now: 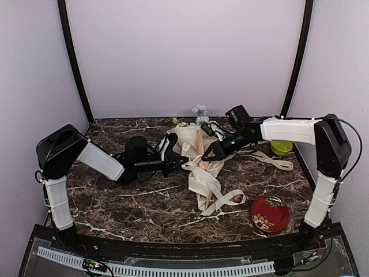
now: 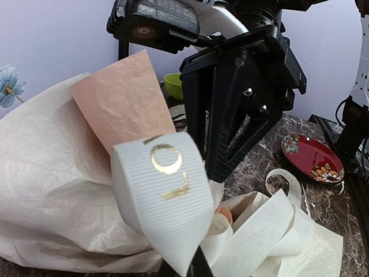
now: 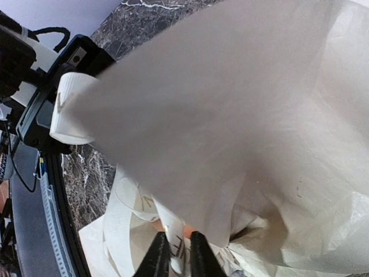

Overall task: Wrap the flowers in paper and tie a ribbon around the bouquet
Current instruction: Cross the half-tied ribbon over the folded bouquet.

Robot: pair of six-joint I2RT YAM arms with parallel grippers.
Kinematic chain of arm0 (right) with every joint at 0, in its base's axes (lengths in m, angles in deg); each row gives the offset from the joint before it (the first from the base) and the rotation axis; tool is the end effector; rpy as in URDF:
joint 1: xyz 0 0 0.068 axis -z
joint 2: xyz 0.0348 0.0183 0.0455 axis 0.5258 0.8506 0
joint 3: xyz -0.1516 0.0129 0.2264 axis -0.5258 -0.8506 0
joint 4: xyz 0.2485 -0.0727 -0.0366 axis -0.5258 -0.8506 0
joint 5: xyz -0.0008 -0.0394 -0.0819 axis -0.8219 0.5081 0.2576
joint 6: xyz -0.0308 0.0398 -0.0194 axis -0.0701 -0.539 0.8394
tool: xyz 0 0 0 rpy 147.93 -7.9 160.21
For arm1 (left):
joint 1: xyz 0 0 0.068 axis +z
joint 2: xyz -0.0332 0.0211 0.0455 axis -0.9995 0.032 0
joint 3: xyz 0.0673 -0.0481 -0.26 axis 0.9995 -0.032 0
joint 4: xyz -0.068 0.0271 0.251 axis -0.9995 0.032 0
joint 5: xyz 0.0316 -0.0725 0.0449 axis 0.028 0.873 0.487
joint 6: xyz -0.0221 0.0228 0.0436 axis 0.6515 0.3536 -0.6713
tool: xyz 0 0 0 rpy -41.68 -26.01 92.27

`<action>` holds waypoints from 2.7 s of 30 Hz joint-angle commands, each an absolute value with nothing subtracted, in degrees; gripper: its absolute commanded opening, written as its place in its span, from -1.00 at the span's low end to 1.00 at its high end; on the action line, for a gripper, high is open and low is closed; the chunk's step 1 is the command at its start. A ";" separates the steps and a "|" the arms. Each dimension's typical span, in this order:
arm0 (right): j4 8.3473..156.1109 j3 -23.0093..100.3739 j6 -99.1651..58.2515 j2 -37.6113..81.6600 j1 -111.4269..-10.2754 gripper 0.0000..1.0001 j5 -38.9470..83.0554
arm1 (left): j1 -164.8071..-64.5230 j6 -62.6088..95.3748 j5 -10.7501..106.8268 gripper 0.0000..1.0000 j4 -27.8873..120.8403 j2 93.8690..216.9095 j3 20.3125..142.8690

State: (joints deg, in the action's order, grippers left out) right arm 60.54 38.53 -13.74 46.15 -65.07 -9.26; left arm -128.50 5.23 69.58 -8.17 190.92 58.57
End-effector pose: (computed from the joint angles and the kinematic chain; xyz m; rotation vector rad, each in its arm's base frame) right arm 0.3170 0.2354 0.2187 -1.0018 2.2970 1.0891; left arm 0.2840 -0.2644 0.1634 0.9637 1.4480 -0.9606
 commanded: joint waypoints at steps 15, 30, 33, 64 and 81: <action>63.37 24.47 -18.83 34.08 -66.33 -0.19 -9.43 | -128.24 7.74 72.64 -1.00 -11.66 190.57 58.77; 69.63 12.90 -24.60 26.40 -69.00 -0.54 -5.21 | -128.24 6.26 71.97 -1.00 -9.58 189.85 58.80; 69.35 12.37 -24.76 26.13 -68.99 -0.54 -4.85 | -128.24 6.02 71.94 -1.00 -9.17 189.68 58.90; 42.47 13.42 -38.75 25.38 -68.80 0.27 26.29 | -128.24 5.15 72.34 -1.00 -7.54 188.62 59.61; 43.76 13.50 -39.29 28.20 -68.93 -0.24 26.34 | -128.25 4.76 72.72 -1.00 -6.62 188.40 59.91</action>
